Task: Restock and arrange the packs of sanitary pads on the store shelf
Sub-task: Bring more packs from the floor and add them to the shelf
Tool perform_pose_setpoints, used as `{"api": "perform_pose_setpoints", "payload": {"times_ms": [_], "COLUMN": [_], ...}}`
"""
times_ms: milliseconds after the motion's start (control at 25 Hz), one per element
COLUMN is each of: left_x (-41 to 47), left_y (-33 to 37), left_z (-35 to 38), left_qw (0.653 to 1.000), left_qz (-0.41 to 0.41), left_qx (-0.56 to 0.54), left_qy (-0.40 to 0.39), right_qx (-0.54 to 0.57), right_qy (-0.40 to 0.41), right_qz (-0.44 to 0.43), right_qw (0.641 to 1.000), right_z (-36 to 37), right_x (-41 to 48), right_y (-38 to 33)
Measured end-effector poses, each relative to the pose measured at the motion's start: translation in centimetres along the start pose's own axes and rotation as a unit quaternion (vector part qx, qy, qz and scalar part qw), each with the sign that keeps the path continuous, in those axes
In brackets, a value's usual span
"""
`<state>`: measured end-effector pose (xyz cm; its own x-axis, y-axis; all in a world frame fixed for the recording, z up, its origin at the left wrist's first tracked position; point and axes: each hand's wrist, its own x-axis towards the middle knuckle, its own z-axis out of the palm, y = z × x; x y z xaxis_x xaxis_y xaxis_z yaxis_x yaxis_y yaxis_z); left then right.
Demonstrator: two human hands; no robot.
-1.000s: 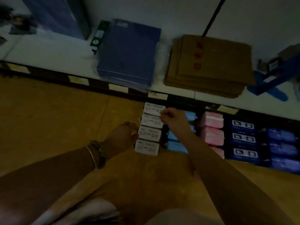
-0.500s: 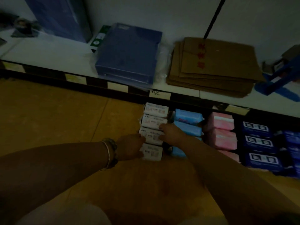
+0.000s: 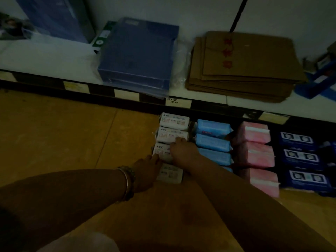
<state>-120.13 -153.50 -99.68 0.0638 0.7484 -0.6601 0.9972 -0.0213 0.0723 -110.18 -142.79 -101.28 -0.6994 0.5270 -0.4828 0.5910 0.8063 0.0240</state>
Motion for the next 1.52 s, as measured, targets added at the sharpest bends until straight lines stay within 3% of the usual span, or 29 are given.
{"api": "perform_pose_setpoints", "payload": {"times_ms": [360,520,840,960,1200,1360,1520], "left_x": [1.8,1.2,-1.0,-2.4,-5.3,-6.7,-8.4], "left_y": [0.5,-0.4,-0.8,-1.3,-2.6,-3.0,-3.3], "left_z": [0.7,-0.2,-1.0,-1.7,-4.3,-7.0,-9.3], "left_qw": [0.996,0.998,1.0,0.995,0.931,0.829,0.754], "left_qz": [-0.005,0.0,0.026,0.028,0.043,0.044,0.055], "left_qx": [0.092,0.065,0.004,-0.095,-0.351,-0.548,-0.642], "left_qy": [-0.009,0.025,-0.002,0.029,0.093,0.104,0.128], "right_qx": [-0.001,0.081,0.183,0.244,0.397,0.547,0.621], "right_qy": [-0.02,-0.017,-0.012,-0.004,0.052,0.083,0.133], "right_qz": [0.012,0.02,0.044,0.052,0.045,0.047,0.012], "right_qw": [1.0,0.996,0.982,0.969,0.915,0.831,0.772], "right_z": [0.2,-0.4,-1.6,-2.9,-6.7,-9.4,-12.2], "right_x": [0.2,0.1,-0.7,-1.7,-5.0,-6.9,-8.8], "right_y": [-0.1,0.6,1.6,2.0,4.4,6.4,8.4]}}
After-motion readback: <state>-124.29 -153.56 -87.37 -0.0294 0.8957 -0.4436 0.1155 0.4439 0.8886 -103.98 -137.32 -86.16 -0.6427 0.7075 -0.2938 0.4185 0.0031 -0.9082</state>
